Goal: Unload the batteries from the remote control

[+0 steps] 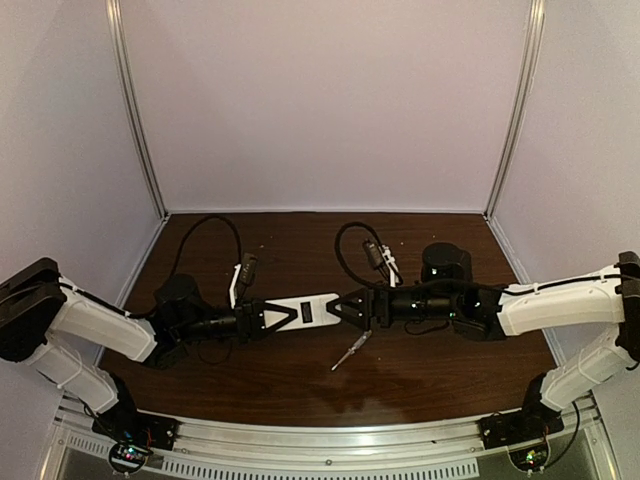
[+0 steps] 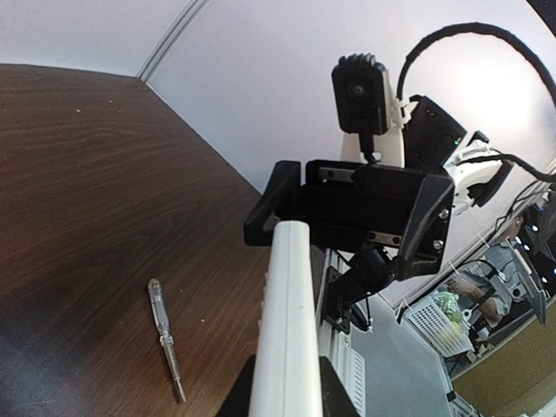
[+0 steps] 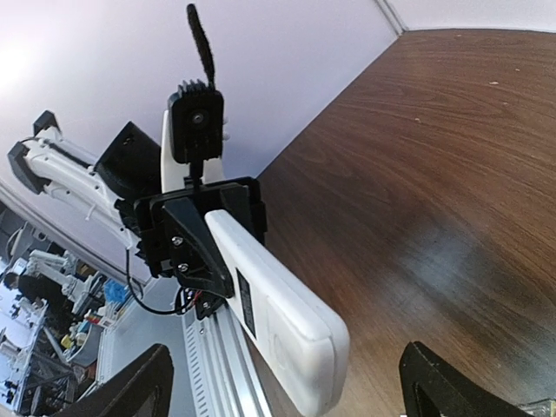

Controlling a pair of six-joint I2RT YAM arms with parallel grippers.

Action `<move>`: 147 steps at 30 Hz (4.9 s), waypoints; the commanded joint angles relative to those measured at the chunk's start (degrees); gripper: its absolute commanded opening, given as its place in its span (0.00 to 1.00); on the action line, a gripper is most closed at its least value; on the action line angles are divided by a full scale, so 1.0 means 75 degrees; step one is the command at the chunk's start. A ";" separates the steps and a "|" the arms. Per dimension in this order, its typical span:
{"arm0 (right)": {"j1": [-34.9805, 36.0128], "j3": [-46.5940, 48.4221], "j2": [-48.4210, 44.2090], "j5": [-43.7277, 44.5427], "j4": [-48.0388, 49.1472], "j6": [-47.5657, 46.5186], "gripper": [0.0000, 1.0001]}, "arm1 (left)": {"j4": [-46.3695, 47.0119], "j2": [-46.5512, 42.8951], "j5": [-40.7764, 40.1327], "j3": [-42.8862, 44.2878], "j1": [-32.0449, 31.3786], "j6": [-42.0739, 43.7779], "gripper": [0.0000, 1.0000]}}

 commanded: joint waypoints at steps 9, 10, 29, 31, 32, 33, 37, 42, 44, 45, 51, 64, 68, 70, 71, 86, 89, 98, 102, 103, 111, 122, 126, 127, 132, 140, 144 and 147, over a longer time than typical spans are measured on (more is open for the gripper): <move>-0.0046 -0.0182 -0.0645 0.1886 -0.1506 -0.0079 0.91 | -0.1225 -0.0416 -0.1408 -0.0211 0.0200 0.0184 0.00; -0.0048 -0.0159 -0.0644 0.1947 -0.1554 -0.0097 0.91 | -0.1183 -0.0414 -0.1496 -0.0269 0.0234 0.0195 0.00; -0.0051 -0.0035 -0.0672 0.2223 -0.2008 -0.0293 0.92 | 0.3301 0.3409 0.1650 0.0290 0.1124 -0.2041 0.00; -0.0044 -0.0032 -0.0679 0.2259 -0.2070 -0.0325 0.92 | 0.2715 0.3332 0.1555 0.0425 0.1124 -0.1962 0.00; -0.0051 -0.0032 -0.0685 0.2271 -0.2101 -0.0344 0.92 | 0.2302 0.3217 0.1442 0.0489 0.1124 -0.1851 0.00; -0.0049 -0.0022 -0.0683 0.2291 -0.2134 -0.0366 0.92 | 0.1838 0.3065 0.1330 0.0550 0.1124 -0.1703 0.00; -0.0050 0.0077 -0.0660 0.2408 -0.2351 -0.0472 0.92 | -0.0231 0.2071 0.0442 0.0639 0.1124 -0.0945 0.00; -0.0052 0.0460 -0.0466 0.2295 -0.2629 -0.0659 0.95 | -0.1667 0.0908 -0.0300 0.0591 0.1124 -0.0489 0.00; -0.0050 0.0611 -0.0329 0.2103 -0.2594 -0.0682 0.96 | -0.1777 0.0741 -0.0288 0.0579 0.1124 -0.0490 0.00; -0.0044 0.0729 -0.0243 0.1990 -0.2582 -0.0703 0.96 | -0.1756 0.0711 -0.0228 0.0579 0.1124 -0.0504 0.00; -0.0064 0.1187 0.0231 0.1368 -0.2606 -0.0676 0.96 | -0.1871 0.0601 -0.0166 0.0670 0.1124 -0.0483 0.00; -0.0486 0.1751 0.1447 0.0411 -0.2420 -0.0495 0.93 | -0.1926 0.0343 -0.0130 0.0629 0.1124 -0.0306 0.00; -0.0568 0.1867 0.1635 0.0014 -0.2421 -0.0614 0.91 | -0.1680 0.0465 0.0096 0.0659 0.1124 -0.0320 0.00; -0.0616 0.1889 0.1724 -0.0115 -0.2391 -0.0629 0.89 | -0.1539 0.0510 0.0213 0.0670 0.1124 -0.0342 0.00; -0.0631 0.1890 0.1767 -0.0157 -0.2368 -0.0629 0.89 | -0.1490 0.0522 0.0264 0.0672 0.1124 -0.0357 0.00; -0.0802 0.2149 0.2247 -0.0486 -0.2147 -0.0629 0.75 | -0.1281 0.0540 0.0437 0.0696 0.1125 -0.0381 0.00; -0.0794 0.2202 0.2308 -0.0528 -0.2113 -0.0629 0.71 | -0.1232 0.0578 0.0475 0.0707 0.1124 -0.0405 0.00; -0.0800 0.2344 0.2522 -0.0682 -0.2054 -0.0611 0.58 | -0.1205 0.0607 0.0504 0.0731 0.1124 -0.0391 0.00; -0.0802 0.2408 0.2633 -0.0738 -0.2038 -0.0617 0.52 | -0.1194 0.0640 0.0506 0.0751 0.1124 -0.0391 0.00; -0.0802 0.2422 0.2650 -0.0760 -0.2041 -0.0616 0.50 | -0.1194 0.0656 0.0510 0.0757 0.1124 -0.0392 0.00; -0.0802 0.2534 0.2790 -0.0836 -0.2015 -0.0625 0.41 | -0.1170 0.0723 0.0534 0.0801 0.1124 -0.0381 0.00; -0.0813 0.2578 0.2875 -0.0985 -0.1962 -0.0603 0.25 | -0.1188 0.0719 0.0553 0.0858 0.1124 -0.0380 0.00; -0.0806 0.2627 0.2865 -0.1005 -0.2053 -0.0649 0.25 | -0.1246 0.0699 0.0536 0.0895 0.1124 -0.0345 0.00; -0.0811 0.2628 0.2859 -0.1016 -0.2044 -0.0653 0.25 | -0.1251 0.0701 0.0531 0.0901 0.1124 -0.0344 0.00; -0.0810 0.2742 0.3050 -0.1143 -0.1987 -0.0640 0.25 | -0.1303 0.0736 0.0515 0.0947 0.1124 -0.0321 0.00; -0.0814 0.2817 0.3125 -0.1257 -0.1876 -0.0576 0.28 | -0.1333 0.0759 0.0490 0.0888 0.1124 -0.0295 0.00; -0.0810 0.2730 0.3175 -0.1506 -0.1437 -0.0287 0.32 | -0.1088 0.0795 0.0583 0.0754 0.1124 -0.0431 0.00; -0.0803 0.2699 0.3182 -0.1661 -0.1159 -0.0097 0.33 | -0.0903 0.0794 0.0633 0.0646 0.1124 -0.0543 0.00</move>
